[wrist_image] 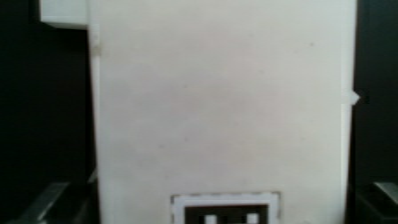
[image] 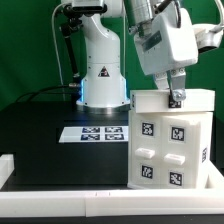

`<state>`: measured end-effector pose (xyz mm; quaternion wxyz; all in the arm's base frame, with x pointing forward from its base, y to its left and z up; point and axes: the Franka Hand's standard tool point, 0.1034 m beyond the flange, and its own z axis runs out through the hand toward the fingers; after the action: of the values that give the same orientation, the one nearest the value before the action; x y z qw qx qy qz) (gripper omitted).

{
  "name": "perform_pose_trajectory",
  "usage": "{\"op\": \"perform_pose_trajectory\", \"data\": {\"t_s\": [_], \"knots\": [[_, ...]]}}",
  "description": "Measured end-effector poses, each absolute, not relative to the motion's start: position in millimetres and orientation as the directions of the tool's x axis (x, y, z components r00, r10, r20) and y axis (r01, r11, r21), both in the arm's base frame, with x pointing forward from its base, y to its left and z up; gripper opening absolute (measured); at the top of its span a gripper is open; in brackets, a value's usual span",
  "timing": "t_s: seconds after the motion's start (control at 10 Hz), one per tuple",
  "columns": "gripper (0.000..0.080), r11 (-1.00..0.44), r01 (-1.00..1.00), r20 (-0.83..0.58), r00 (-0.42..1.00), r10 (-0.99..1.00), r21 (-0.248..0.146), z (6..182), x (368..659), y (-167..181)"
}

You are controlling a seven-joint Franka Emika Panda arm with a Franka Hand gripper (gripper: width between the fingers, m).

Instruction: Assemble cabinet

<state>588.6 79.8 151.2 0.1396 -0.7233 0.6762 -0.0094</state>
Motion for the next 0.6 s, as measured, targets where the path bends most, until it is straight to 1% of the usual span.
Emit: {"op": "perform_pose_trajectory", "data": {"t_s": [0.1,0.2,0.3,0.5,0.6], "knots": [[0.0748,-0.054,-0.975,-0.174,0.093,-0.980,-0.216,151.2,588.5,80.1],[0.0748,-0.081,-0.971,-0.172,0.122,-0.978,-0.225,155.9,588.6,80.2],[0.0790,-0.088,-0.967,-0.175,0.132,-0.976,-0.239,165.4,589.6,80.5],[0.0797,-0.082,-0.964,-0.191,0.134,-0.972,-0.254,180.3,591.8,81.9],[0.0797,-0.078,-0.963,-0.194,0.131,-0.972,-0.259,183.2,592.9,82.1]]}}
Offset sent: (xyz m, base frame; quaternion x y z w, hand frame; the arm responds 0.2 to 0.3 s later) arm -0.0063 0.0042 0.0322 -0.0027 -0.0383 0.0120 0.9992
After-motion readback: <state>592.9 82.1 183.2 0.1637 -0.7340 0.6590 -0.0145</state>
